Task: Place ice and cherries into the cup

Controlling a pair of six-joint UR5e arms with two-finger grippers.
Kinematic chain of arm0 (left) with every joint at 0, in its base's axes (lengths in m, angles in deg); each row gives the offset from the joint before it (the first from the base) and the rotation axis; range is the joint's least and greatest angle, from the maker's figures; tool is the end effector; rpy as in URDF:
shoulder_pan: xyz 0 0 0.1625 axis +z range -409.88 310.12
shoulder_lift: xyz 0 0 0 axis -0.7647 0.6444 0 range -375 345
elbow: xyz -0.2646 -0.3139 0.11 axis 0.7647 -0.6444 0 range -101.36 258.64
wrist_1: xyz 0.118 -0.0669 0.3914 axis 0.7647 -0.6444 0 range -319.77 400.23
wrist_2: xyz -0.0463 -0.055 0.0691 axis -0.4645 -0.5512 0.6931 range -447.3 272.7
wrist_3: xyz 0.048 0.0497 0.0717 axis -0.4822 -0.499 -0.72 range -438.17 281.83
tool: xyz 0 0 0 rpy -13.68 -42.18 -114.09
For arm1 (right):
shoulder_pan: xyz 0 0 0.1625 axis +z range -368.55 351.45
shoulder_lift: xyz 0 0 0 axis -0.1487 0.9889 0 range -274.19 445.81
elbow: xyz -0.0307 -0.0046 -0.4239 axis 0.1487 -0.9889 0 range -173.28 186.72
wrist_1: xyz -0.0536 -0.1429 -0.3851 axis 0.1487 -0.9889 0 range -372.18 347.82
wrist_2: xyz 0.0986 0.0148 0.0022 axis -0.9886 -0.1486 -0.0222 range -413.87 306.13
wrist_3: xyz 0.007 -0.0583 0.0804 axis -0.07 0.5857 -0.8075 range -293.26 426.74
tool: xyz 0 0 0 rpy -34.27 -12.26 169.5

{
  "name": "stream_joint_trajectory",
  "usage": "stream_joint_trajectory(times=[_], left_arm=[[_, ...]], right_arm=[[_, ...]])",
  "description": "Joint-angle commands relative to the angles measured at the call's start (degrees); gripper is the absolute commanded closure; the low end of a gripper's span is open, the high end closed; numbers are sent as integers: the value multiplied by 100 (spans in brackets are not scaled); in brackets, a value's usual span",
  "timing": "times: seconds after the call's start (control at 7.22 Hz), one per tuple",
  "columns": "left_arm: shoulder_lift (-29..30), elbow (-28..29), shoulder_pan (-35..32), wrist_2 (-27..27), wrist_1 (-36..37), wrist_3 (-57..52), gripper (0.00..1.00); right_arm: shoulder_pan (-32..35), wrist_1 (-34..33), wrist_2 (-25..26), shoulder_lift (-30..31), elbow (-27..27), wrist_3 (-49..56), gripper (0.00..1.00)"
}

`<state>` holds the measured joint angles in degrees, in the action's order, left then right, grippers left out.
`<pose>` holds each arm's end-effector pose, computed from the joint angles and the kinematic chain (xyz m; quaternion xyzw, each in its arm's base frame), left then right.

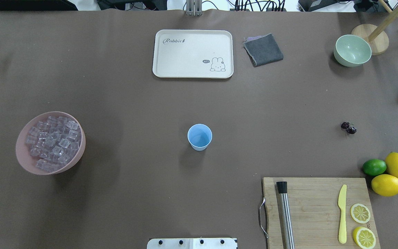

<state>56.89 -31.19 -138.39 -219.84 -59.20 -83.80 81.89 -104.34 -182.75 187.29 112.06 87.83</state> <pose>-0.0563 -0.3735 0.6074 0.1036 0.3576 0.0927 0.9235 0.0740 -0.4082 0.6272 0.0760 -0.3243 -0.1738 0.9268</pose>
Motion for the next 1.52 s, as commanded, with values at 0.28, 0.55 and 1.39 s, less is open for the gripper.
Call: stream_joint_trajectory(times=[0.28, 0.55, 1.39], left_arm=[[-9, 59, 0, 9, 3, -9, 2], [0, 41, 18, 9, 3, -35, 2], [0, 50, 18, 0, -59, -18, 2]], right_arm=[[-9, 31, -41, 3, 4, 1, 0], [0, 40, -85, 3, 4, 1, 0], [0, 31, -304, 21, -13, -8, 0]])
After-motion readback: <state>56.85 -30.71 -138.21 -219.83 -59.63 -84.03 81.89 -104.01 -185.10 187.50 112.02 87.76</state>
